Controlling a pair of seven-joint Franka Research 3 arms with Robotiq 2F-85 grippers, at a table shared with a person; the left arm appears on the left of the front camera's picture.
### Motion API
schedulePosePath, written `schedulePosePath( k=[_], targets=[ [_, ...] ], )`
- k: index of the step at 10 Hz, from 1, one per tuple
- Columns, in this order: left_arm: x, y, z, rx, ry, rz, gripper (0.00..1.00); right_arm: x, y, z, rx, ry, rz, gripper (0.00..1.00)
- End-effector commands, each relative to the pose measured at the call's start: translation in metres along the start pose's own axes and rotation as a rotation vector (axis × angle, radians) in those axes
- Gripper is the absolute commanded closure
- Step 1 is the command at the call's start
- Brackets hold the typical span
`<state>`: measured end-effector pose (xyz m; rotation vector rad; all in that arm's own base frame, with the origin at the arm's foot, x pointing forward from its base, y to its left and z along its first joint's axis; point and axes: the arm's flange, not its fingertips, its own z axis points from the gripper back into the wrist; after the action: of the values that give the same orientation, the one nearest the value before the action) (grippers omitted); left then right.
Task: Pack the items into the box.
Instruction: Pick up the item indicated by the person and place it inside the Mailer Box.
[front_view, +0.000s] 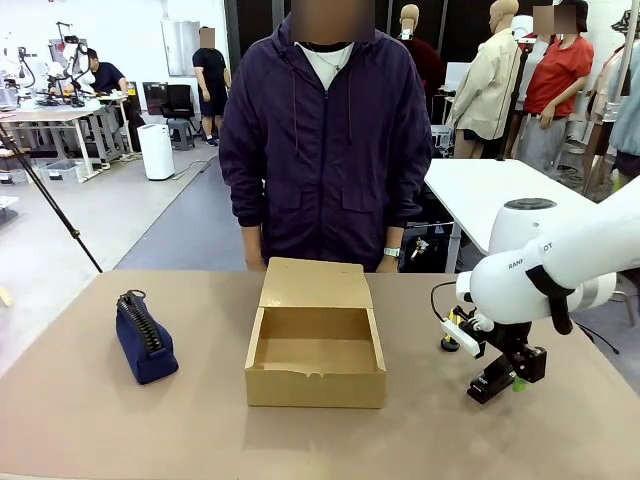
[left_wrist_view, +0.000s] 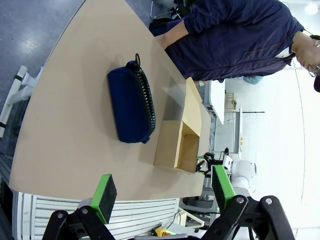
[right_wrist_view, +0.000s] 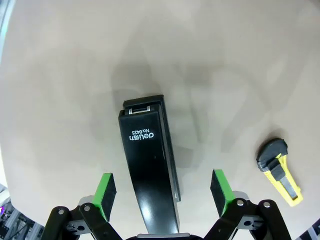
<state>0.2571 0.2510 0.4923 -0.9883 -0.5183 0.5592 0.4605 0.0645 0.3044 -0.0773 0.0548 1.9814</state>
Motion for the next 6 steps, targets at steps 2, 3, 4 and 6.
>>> schedulePosePath(
  k=[2, 3, 4, 6],
  targets=[
    [0.0007, 0.0006, 0.0010, -0.021, -0.005, -0.016, 0.00, 0.0008, 0.0052, -0.0113, -0.024, -0.005, -0.055, 0.00],
    [0.0007, 0.0006, 0.0010, -0.021, -0.005, -0.016, 0.00, 0.0006, 0.0055, -0.0118, -0.034, -0.010, -0.060, 0.34],
    [0.0007, 0.0006, 0.0010, -0.021, -0.005, -0.016, 0.00, -0.0002, 0.0068, -0.0129, -0.034, -0.004, -0.072, 0.90],
    [0.0007, 0.0006, 0.0010, -0.021, -0.005, -0.016, 0.00, -0.0002, 0.0071, -0.0141, -0.024, -0.016, -0.082, 1.00]
  ],
)
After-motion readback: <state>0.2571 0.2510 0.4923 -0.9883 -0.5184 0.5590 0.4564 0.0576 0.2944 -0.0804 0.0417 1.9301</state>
